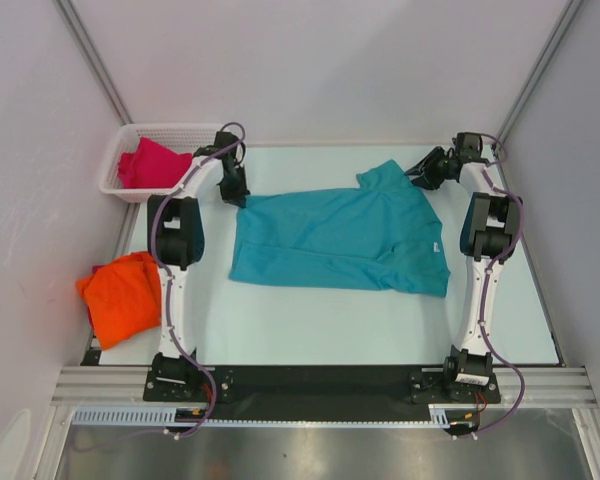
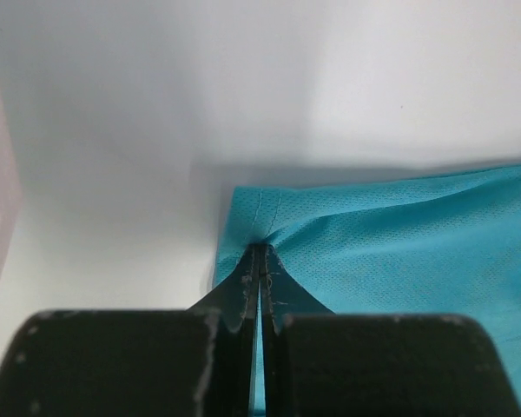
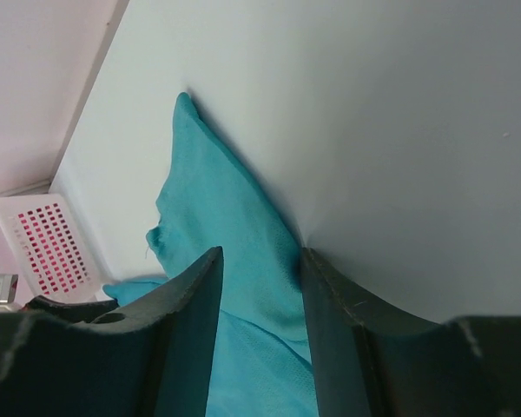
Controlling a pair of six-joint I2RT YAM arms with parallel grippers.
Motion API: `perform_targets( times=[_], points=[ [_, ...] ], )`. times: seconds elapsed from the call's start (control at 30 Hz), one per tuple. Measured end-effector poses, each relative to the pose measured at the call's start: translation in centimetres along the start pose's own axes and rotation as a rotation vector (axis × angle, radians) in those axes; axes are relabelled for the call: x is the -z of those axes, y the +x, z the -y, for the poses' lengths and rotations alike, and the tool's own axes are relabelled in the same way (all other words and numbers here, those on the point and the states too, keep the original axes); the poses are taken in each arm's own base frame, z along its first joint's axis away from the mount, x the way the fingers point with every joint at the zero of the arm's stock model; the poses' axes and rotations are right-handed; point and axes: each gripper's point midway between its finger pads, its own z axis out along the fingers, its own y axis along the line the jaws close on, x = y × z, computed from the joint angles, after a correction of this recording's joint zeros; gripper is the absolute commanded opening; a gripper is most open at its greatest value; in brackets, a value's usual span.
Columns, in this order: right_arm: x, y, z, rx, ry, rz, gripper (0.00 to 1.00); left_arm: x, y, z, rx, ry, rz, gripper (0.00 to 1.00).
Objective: Fold and stack the t-shirts
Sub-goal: Grap the side of the flattened tshirt furthest away from the robot with both arms
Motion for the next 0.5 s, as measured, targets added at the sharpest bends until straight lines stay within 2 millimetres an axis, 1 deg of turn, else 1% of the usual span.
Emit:
perform_targets(
  times=[0.03,0.07,0.13,0.17,0.2,0.5],
  points=[
    [0.06,-0.02,0.02,0.002,0.002,-0.001,0.37,0.01,0.05,-0.02,0.000,0.000,0.001,0.00],
    [0.08,0.02,0.12,0.001,0.007,-0.007,0.28,0.00,0.08,-0.03,0.000,0.000,0.002,0.00],
    [0.08,-0.20,0.08,0.004,0.008,-0.008,0.18,0.05,0.09,-0.03,0.000,0.001,0.006,0.00],
    [0.09,-0.27,0.05,0.010,0.007,-0.009,0.06,0.07,0.11,-0.04,0.000,0.002,0.006,0.00],
    [0.12,-0.32,-0.05,0.011,0.005,-0.010,0.00,0.12,0.15,-0.04,0.000,0.001,0.006,0.00],
    [0.18,-0.17,0.08,0.033,0.008,-0.016,0.00,0.66,0.76,-0.02,-0.001,-0.003,-0.008,0.00]
  ],
)
